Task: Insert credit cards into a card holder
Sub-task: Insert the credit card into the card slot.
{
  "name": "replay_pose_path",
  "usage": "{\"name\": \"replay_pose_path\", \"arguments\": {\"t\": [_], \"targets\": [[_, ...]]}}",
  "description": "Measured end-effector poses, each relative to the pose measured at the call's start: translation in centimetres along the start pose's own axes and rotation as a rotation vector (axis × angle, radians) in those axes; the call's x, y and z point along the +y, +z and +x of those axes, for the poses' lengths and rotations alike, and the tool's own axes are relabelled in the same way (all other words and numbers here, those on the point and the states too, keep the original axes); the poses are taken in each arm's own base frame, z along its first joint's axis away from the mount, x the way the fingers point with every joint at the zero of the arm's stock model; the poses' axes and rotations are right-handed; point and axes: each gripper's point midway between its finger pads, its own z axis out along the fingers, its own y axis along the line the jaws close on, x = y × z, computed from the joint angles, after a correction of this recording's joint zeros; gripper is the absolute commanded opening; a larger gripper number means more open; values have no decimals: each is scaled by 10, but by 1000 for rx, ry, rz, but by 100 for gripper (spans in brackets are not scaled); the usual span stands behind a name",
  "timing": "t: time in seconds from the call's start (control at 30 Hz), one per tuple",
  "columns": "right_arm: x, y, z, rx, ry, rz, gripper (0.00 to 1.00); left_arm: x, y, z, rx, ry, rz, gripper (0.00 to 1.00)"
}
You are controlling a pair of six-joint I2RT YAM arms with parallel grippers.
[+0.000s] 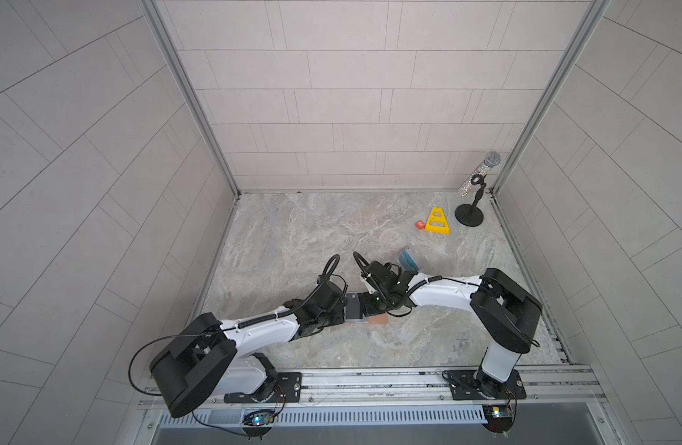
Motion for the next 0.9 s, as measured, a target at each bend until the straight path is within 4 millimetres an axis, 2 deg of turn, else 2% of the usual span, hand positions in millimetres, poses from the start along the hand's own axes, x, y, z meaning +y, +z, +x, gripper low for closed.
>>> {"name": "replay_pose_path", "arguments": {"t": [0.23,0.53,0.9], "targets": [[5,0,-2,-2,2,-24,20,2,-2,2,-3,-1,5,21],[0,-3,-3,-11,-13,9,23,4,-4,3,-1,0,-2,21],[3,-28,-13,-57,-64,47,28,5,-18,-3,-40,0,0,24]]}}
